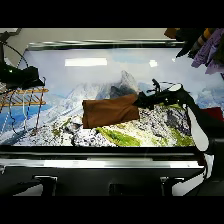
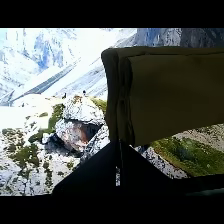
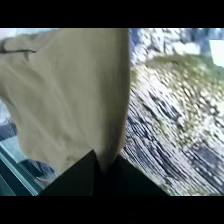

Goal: Fold the clothes and pants, and hang the long-sleeved shirts on hangers.

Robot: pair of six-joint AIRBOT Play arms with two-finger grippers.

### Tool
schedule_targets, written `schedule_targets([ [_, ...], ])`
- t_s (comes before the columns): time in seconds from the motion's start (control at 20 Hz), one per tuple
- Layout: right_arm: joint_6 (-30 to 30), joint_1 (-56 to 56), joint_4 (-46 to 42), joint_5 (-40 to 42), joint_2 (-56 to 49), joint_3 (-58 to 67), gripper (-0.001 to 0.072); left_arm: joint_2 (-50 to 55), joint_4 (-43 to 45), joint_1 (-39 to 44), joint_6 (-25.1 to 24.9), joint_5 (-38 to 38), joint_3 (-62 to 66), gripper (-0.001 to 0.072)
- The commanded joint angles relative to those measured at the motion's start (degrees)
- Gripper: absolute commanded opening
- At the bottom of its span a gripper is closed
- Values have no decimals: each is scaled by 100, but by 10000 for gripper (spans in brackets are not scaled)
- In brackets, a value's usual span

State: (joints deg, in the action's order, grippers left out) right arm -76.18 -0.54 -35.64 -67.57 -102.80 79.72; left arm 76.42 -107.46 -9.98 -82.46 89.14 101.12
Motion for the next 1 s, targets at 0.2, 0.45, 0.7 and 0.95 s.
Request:
schedule_targets([
  [0.2, -1574, -125, -1486, 68, 66, 1633, 31, 2, -2, -7, -7, 52, -2, 14],
  [0.45, -1952, -1045, -1569, 160, 68, 2365, 30, 2, -2, -7, -7, 52, -2, 14],
  [0.7, -2201, -2127, -1722, 214, 68, 2874, 29, 2, -2, -7, -7, 50, -2, 14],
  [0.95, -2809, -3051, -2361, 315, 210, 2997, 29, 2, -2, -7, -4, 50, -2, 14],
])
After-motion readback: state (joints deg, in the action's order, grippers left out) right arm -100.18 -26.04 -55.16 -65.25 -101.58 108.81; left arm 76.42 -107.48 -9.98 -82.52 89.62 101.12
